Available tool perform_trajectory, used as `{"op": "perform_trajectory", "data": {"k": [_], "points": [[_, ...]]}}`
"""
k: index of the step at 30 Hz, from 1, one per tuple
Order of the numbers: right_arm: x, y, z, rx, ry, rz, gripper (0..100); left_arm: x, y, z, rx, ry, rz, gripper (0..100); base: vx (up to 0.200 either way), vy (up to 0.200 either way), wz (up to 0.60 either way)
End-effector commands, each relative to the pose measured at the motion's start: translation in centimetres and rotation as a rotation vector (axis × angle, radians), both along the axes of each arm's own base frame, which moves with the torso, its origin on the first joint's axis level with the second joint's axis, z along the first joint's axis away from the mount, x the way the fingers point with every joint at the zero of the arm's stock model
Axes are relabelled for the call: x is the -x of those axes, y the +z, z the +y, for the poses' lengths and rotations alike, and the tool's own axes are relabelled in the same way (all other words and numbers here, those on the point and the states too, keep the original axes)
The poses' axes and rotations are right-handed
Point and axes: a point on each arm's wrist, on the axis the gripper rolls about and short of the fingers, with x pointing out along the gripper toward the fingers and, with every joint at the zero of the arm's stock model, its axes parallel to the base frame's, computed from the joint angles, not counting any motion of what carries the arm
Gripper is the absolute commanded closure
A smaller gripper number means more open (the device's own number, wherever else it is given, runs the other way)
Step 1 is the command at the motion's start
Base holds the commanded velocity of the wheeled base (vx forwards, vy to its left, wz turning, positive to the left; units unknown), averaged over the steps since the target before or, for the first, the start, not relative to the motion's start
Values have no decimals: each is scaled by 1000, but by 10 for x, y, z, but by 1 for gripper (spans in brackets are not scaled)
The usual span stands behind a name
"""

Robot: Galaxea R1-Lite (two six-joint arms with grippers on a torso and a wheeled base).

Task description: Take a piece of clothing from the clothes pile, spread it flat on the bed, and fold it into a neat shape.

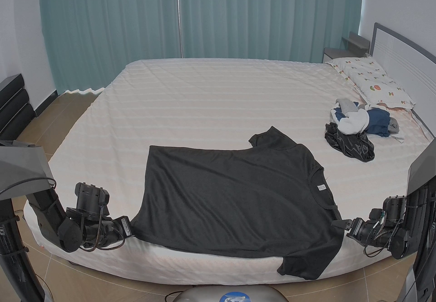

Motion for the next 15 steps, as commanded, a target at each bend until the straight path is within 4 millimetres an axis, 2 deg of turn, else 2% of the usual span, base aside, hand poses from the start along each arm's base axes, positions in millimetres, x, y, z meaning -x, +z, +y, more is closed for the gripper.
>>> {"op": "perform_trajectory", "data": {"k": [1,8,9,15], "points": [[-5,-8,8,2,33,8,0,-1,1,1,9,-1,-4,100,0,0,0],[-20,-22,14,60,13,1,0,-2,1,3,10,6,-4,100,0,0,0],[-21,-23,14,66,7,-1,100,-2,1,3,10,6,-4,100,0,0,0],[-31,-8,13,72,-1,-82,100,-2,3,3,12,8,-11,100,0,0,0]]}}
